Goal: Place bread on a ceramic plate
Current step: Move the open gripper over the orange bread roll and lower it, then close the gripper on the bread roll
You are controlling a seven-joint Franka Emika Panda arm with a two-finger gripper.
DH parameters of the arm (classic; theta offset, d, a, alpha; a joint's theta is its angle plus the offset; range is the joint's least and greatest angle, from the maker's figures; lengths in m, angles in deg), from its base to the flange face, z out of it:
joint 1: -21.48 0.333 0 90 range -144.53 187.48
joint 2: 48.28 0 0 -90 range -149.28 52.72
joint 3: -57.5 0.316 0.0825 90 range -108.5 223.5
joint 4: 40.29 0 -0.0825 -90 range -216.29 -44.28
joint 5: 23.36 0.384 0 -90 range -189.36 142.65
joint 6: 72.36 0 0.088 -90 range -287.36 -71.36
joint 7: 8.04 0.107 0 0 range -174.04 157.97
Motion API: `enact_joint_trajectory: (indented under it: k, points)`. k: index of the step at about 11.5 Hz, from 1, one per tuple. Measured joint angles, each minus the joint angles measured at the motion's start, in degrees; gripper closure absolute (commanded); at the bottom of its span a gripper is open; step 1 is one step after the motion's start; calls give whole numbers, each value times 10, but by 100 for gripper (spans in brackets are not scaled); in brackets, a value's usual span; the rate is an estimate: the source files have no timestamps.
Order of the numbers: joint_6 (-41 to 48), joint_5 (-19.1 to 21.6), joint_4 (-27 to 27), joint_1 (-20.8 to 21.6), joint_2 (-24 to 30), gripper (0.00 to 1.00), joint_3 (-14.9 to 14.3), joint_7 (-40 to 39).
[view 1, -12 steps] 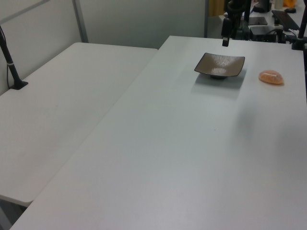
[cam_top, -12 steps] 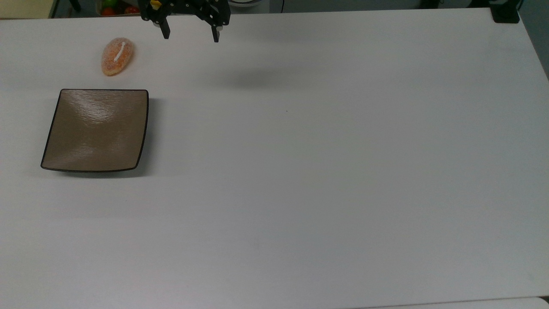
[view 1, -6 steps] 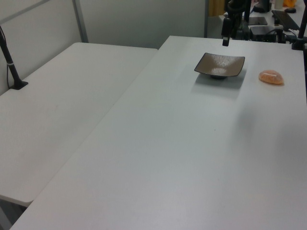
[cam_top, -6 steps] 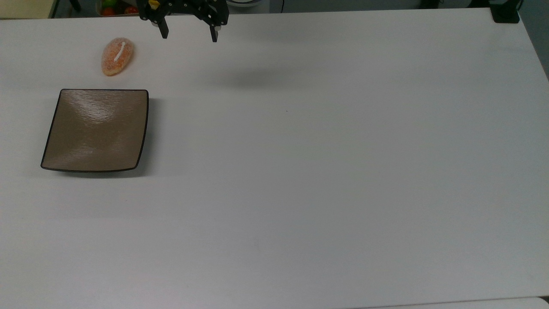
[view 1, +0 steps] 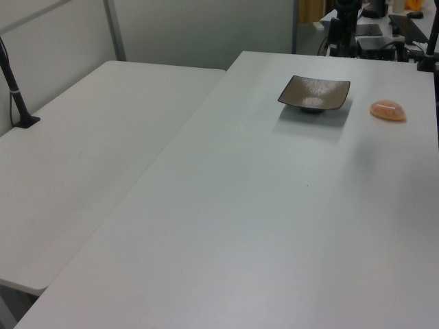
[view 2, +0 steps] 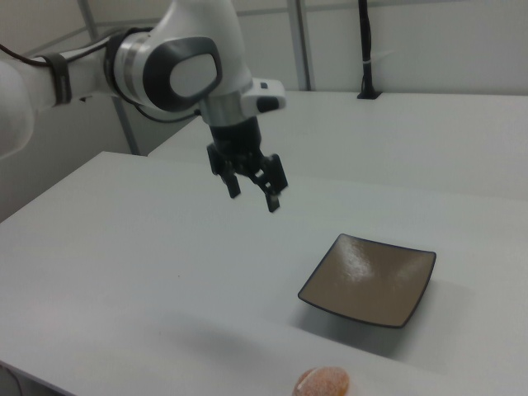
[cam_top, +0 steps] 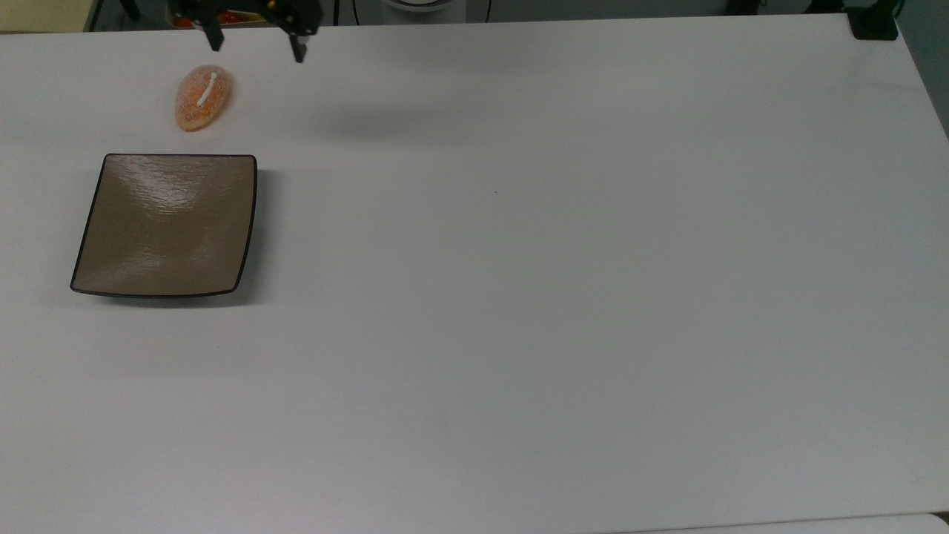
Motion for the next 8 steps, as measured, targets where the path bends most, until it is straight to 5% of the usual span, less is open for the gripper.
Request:
enact_joint_trajectory:
  k: [5, 8]
  points:
    - [-81, -80, -122, -12, 3, 0, -76, -87]
    - [-150, -95, -194, -13, -10, 0, -99, -95]
